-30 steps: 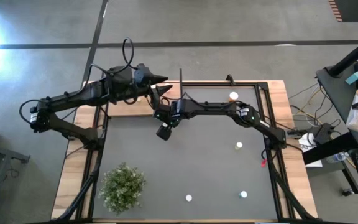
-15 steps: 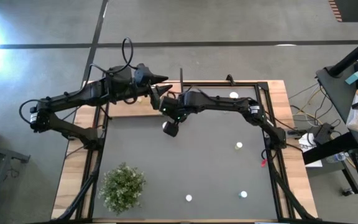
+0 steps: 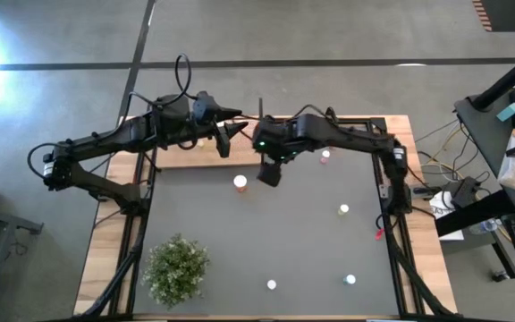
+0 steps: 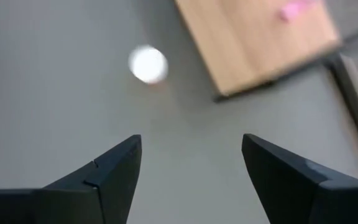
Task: Pick and place medicine bottles onto shelf by color
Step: Move the top pink pill bottle to the middle of the table
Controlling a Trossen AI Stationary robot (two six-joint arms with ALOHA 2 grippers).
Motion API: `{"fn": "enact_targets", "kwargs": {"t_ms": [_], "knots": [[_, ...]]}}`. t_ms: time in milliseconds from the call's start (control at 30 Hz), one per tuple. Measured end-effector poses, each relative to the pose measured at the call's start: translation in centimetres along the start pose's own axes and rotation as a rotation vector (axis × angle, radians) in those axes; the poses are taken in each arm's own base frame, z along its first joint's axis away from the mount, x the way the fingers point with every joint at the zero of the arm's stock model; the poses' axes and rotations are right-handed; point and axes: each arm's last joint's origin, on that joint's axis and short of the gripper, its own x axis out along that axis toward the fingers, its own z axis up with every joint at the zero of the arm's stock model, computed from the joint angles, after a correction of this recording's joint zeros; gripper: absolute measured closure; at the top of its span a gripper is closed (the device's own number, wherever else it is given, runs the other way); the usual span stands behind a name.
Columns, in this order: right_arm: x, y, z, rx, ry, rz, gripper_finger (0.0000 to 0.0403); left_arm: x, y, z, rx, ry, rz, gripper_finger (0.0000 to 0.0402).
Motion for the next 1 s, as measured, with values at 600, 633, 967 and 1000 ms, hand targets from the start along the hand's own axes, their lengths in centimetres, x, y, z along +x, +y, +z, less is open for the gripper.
{"fn": "enact_targets", "kwargs": {"t_ms": [600,633,967,1000], "knots": [[1.9,-7.1,-13.4,0.411,0.174,-0.251,0.0138,0.0,0.0,0.0,0.000,0.000,0.009,0.0227],[2.3,-7.4,-14.0,0.437,0.177,-0.258,0.0138,0.0,0.0,0.0,0.000,0.000,0.009,0.0227],[5.2,-9.5,-16.6,0.533,0.224,-0.383,0.0137,0.0,0.0,0.0,-0.001,0.000,0.009,0.0227],[5.6,-9.8,-16.7,0.540,0.226,-0.386,0.0138,0.0,0.0,0.0,-0.001,0.000,0.009,0.0227]]}}
